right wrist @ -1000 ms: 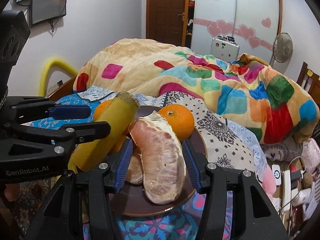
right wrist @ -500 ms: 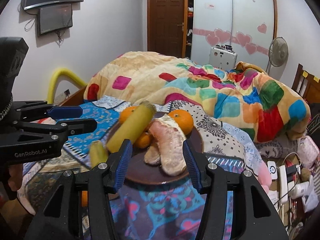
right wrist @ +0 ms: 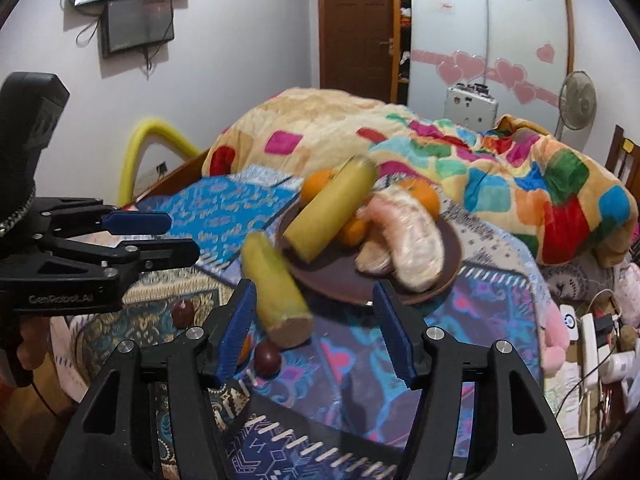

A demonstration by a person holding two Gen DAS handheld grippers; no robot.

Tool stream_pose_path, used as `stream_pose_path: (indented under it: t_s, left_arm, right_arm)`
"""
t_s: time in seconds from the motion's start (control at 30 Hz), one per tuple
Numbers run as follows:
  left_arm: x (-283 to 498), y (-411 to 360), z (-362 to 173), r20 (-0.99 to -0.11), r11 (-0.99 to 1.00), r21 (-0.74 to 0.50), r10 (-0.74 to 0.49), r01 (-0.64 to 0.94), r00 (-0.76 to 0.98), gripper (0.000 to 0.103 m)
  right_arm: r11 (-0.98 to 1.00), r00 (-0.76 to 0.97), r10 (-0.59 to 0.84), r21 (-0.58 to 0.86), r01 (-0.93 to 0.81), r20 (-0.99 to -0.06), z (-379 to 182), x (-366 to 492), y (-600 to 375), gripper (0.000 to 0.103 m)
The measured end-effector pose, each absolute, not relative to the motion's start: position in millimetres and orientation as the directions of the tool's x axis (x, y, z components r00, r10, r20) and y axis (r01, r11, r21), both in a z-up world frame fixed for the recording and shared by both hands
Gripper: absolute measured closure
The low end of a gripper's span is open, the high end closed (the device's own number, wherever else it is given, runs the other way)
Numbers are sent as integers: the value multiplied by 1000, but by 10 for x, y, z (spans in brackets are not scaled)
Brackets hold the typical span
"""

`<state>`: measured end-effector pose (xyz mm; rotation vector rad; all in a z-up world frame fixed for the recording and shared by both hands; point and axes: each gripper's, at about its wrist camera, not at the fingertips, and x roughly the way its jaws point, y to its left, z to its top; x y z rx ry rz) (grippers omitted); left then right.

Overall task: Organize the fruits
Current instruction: 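Lower corn cob onto plate with left gripper while right gripper releases pomelo segment, then grasp a second yellow corn cob with right gripper while left gripper approaches the date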

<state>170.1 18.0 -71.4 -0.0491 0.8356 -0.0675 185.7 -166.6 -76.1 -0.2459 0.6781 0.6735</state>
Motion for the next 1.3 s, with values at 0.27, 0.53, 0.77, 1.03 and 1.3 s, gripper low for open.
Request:
stream_pose_path:
  t_s: [0.27,0.53,0.77,1.03,1.3]
  left_arm:
    - [1580,225,-1010,-765,998,-27,-60,61,641,53]
    - [1501,211,-1125,-771,994,-65,-106,88,628,55]
    - [1427,152,-1228,-782,989,-105,-148,106,606,65]
    - [1439,102,-1262,-779,992,-79,-126,103,614,73]
    - [1423,187,-1264,-770,992,-98,-125,79,625,88]
  right_arm:
    - [750,504,492,53,-659,-710,-1060,1988,-1564,46]
    - [726,440,519,106,-679,-733,-1154,2059,-1488,64]
    - [731,465,518,88,-677,-719,-1094,1936,-1607,66]
    - [753,510,496,56,-656,-702,-1002,1740,-1923,66]
    - [808,545,419,24,-589,-726,-1051,1599,-2375,66]
